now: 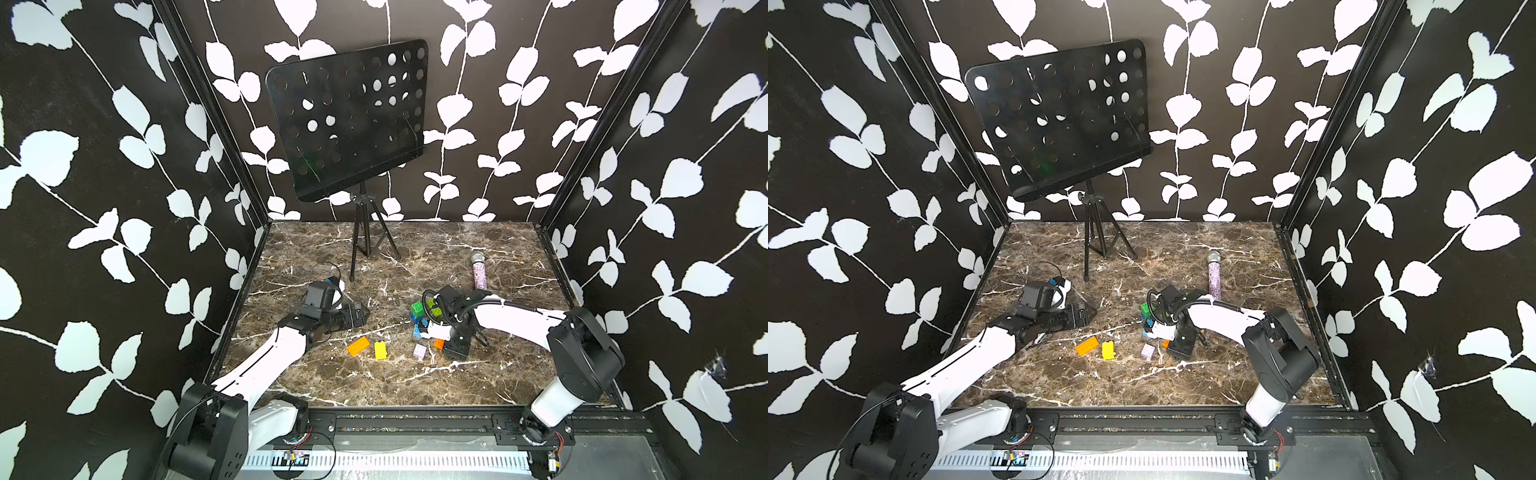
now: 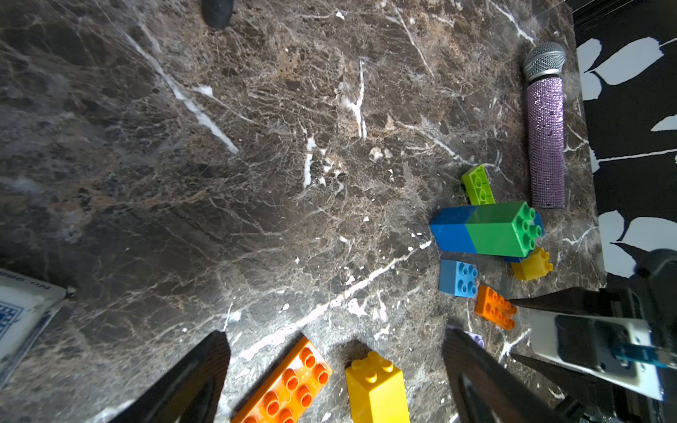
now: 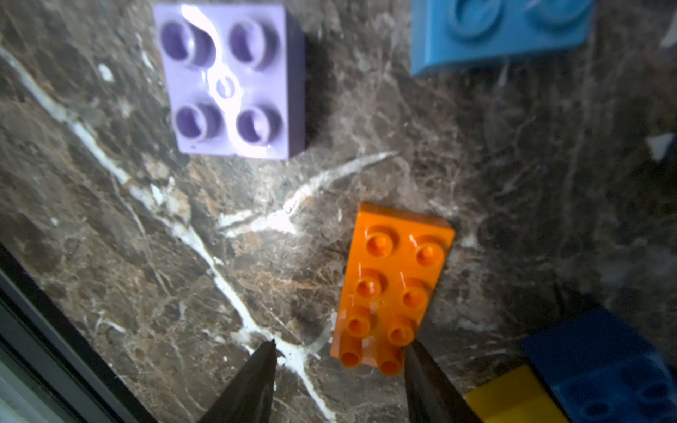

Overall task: Assemble a fork with lego
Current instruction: Pick up the lego brick from the center of the board, then assemble the lego brick with the lego brick.

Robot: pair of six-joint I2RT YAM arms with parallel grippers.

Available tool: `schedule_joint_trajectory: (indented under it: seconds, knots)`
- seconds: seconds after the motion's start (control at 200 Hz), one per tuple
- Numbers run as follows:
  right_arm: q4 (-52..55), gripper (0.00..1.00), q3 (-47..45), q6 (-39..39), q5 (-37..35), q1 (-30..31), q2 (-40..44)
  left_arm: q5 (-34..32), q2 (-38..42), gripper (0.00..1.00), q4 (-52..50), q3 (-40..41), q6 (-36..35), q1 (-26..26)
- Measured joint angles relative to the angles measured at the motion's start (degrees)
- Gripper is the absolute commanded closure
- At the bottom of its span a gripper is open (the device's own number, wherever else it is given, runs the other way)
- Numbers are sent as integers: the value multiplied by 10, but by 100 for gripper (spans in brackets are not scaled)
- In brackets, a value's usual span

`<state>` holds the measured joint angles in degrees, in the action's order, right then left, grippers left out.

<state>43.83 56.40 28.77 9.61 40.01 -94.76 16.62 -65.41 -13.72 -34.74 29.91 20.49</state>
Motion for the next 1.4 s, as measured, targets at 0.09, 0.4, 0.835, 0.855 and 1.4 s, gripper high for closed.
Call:
schedule_joint_trajectory:
  seconds: [0.09,0.4,0.835,0.855,1.4]
  knots:
    - [-10,52,-1,0,-5,0,-17,0,-6,7,0,0,1,0]
    - [-49,71,-22,6,-38,2,-4,-1,-10,7,0,-4,1,1]
    - [-27,77,9,80,-46,-7,36,7,-39,7,-15,-64,-17,1]
    - [-25,77,17,87,-43,-9,40,9,-40,7,-16,-68,-18,1]
    - [50,79,278,313,54,-50,-68,184,-138,15,20,-138,31,16]
